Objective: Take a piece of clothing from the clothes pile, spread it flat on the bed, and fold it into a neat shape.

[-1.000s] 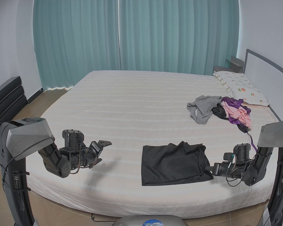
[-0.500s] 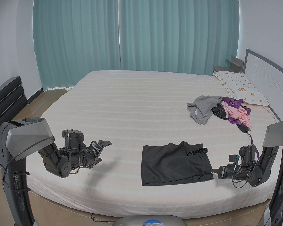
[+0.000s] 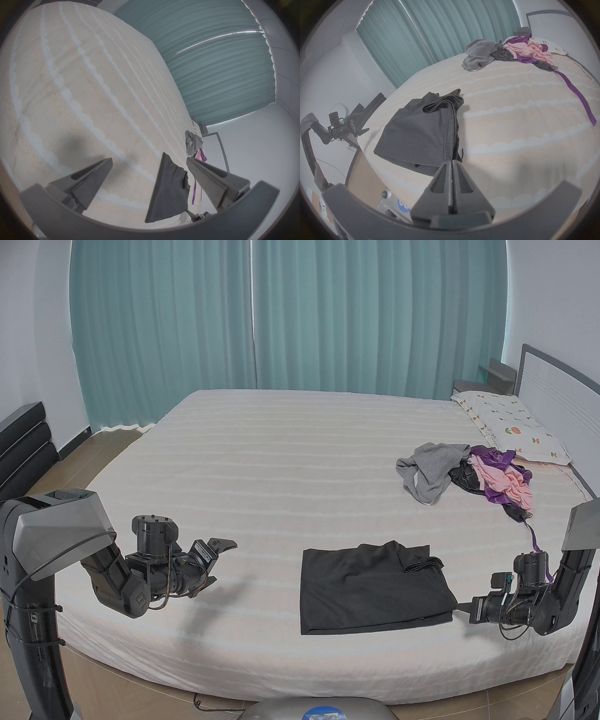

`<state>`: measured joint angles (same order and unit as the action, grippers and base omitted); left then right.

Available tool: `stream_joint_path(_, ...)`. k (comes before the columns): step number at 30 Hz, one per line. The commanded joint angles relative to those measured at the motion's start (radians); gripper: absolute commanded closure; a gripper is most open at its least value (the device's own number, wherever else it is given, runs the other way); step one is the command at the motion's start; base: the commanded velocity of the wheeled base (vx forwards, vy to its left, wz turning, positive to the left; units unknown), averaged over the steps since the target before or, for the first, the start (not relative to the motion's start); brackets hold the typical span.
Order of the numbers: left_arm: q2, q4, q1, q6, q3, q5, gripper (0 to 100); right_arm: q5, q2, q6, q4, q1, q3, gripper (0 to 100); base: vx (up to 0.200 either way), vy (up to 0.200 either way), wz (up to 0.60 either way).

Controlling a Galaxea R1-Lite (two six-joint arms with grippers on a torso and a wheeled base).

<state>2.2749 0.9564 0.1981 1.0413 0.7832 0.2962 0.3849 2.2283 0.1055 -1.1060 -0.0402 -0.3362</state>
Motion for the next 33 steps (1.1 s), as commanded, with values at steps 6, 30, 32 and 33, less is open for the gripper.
stream_joint_path(6, 0.002, -0.001, 0.000, 0.000, 0.001, 0.000, 0, 0.005, 0.008, -0.026, 0.000, -0.018, -0.006, 0, 0.000, 0.000, 0.00)
stream_joint_path(30, 0.017, 0.001, 0.001, 0.003, 0.021, -0.042, 0, -0.043, 0.073, 0.510, 0.012, 0.284, -0.294, 0, 0.050, 0.000, 0.00)
stream_joint_path(32, 0.017, 0.001, 0.001, 0.003, 0.021, -0.042, 0, -0.046, 0.090, 0.510, 0.034, 0.284, -0.319, 0, 0.000, 0.000, 0.00)
stream_joint_path(33, 0.017, 0.001, 0.003, 0.003, 0.021, -0.042, 0, -0.046, 0.090, 0.510, 0.051, 0.286, -0.325, 0, 0.000, 0.000, 0.00)
